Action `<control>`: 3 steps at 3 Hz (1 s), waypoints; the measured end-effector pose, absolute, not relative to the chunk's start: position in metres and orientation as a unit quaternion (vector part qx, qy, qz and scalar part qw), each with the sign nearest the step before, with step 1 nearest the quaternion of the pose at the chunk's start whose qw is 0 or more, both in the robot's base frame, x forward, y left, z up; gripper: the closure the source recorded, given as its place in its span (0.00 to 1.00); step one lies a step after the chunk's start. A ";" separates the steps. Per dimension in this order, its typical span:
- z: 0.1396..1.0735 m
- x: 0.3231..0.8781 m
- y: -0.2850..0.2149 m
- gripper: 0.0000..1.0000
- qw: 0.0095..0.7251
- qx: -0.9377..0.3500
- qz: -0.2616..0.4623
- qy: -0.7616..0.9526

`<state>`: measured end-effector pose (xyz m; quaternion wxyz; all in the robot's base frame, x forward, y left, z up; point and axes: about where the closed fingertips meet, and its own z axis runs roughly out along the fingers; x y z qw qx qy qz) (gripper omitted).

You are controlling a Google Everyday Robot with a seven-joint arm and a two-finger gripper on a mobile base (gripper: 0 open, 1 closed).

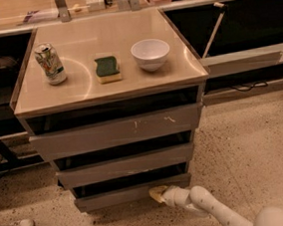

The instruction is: Close bottom drawer

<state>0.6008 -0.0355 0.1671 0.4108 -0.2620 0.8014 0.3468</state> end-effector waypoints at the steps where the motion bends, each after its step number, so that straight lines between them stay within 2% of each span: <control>1: 0.167 0.602 -0.035 1.00 0.411 -0.262 0.347 0.801; 2: 0.167 0.604 -0.034 1.00 0.415 -0.259 0.346 0.801; 3: 0.171 0.633 -0.025 1.00 0.440 -0.254 0.337 0.793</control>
Offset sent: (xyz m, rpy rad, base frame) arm 0.0087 -0.0017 -0.0008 0.0053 -0.0149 -0.0318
